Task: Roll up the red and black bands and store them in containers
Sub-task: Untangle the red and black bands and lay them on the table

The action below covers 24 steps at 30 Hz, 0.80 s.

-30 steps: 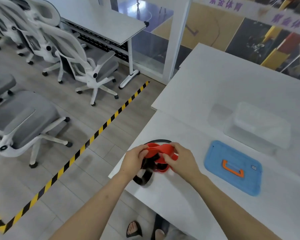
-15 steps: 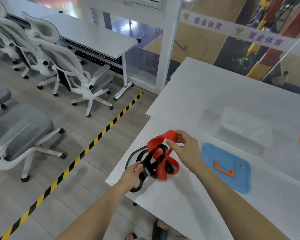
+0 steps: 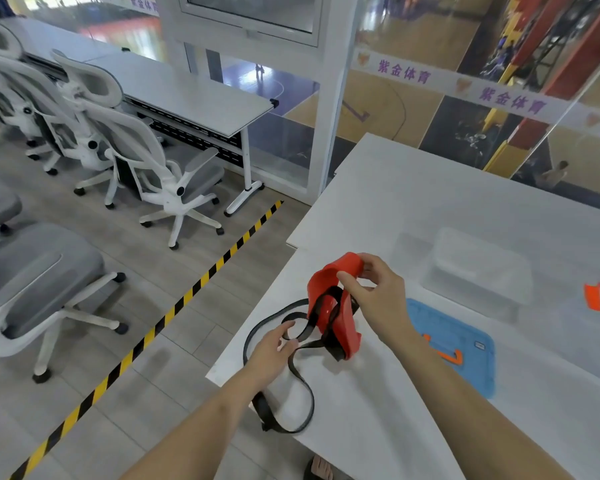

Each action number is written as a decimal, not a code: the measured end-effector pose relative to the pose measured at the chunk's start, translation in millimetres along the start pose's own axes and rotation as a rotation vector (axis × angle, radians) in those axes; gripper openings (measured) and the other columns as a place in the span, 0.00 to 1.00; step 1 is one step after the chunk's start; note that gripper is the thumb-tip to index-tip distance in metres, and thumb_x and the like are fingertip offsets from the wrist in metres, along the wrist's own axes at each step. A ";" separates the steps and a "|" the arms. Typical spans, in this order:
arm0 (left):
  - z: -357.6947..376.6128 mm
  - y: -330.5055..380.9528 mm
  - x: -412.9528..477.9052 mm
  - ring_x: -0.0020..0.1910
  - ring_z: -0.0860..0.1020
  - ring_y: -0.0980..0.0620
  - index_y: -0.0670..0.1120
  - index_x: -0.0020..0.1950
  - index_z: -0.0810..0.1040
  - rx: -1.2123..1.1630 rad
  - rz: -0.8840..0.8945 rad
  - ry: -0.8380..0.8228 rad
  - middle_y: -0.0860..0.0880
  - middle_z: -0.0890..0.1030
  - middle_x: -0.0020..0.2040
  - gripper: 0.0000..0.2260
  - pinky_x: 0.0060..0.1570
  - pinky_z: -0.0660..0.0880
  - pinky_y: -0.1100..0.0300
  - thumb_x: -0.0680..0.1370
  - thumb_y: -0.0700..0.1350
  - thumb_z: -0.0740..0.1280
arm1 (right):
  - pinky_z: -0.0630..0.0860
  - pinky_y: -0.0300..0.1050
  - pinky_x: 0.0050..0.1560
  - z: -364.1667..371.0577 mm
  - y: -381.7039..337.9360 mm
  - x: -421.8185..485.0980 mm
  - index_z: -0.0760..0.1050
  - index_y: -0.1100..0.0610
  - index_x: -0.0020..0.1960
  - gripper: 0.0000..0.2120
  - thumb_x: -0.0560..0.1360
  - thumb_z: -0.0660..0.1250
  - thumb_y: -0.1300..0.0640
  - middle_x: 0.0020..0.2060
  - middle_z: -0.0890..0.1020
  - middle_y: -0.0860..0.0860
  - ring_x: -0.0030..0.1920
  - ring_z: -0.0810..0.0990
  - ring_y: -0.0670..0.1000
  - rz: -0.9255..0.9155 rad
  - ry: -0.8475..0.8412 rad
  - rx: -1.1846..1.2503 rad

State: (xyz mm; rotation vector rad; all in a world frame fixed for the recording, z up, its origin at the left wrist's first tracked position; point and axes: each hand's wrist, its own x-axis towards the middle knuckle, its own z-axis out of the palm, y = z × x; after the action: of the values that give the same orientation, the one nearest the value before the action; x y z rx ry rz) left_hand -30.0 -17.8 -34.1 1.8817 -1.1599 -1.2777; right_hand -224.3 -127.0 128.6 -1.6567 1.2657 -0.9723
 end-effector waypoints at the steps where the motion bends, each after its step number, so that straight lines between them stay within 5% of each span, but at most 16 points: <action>1: 0.6 1.7 3.0 0.66 0.76 0.51 0.68 0.71 0.69 -0.003 0.015 0.007 0.55 0.77 0.68 0.22 0.70 0.72 0.48 0.77 0.64 0.62 | 0.83 0.45 0.58 -0.5 -0.7 1.7 0.80 0.48 0.62 0.16 0.76 0.77 0.50 0.54 0.85 0.45 0.58 0.83 0.46 -0.005 0.002 0.009; 5: 3.1 20.9 2.9 0.60 0.78 0.54 0.60 0.74 0.70 0.012 0.038 0.012 0.57 0.78 0.62 0.21 0.66 0.74 0.55 0.80 0.57 0.64 | 0.81 0.47 0.63 0.1 5.5 7.3 0.80 0.48 0.61 0.16 0.75 0.77 0.49 0.55 0.85 0.45 0.57 0.84 0.47 0.028 -0.005 -0.001; 9: 5.4 34.0 5.2 0.66 0.77 0.58 0.66 0.71 0.71 -0.025 0.092 0.009 0.64 0.77 0.67 0.23 0.67 0.76 0.48 0.76 0.62 0.67 | 0.82 0.51 0.62 3.3 22.7 1.2 0.80 0.45 0.59 0.15 0.74 0.78 0.47 0.53 0.86 0.43 0.56 0.85 0.46 0.093 -0.053 -0.012; 20: 17.6 64.7 7.4 0.51 0.83 0.53 0.58 0.68 0.67 -0.167 0.056 0.137 0.53 0.81 0.52 0.29 0.43 0.85 0.50 0.72 0.56 0.77 | 0.83 0.48 0.60 9.3 21.6 -6.9 0.80 0.45 0.57 0.14 0.74 0.78 0.51 0.52 0.86 0.42 0.54 0.85 0.44 0.100 -0.079 0.038; 24: 21.2 66.9 3.9 0.43 0.84 0.51 0.58 0.67 0.68 -0.060 0.069 0.144 0.52 0.81 0.46 0.22 0.38 0.82 0.56 0.77 0.53 0.73 | 0.84 0.53 0.59 10.9 24.5 -9.2 0.80 0.45 0.58 0.15 0.74 0.78 0.49 0.52 0.86 0.43 0.54 0.85 0.45 0.115 -0.090 0.048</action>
State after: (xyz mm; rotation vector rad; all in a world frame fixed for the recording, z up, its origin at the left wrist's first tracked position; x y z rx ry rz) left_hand -71.5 -51.5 11.6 1.8413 -1.0900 -1.1082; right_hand -224.6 -120.4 101.0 -1.5552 1.2534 -0.8430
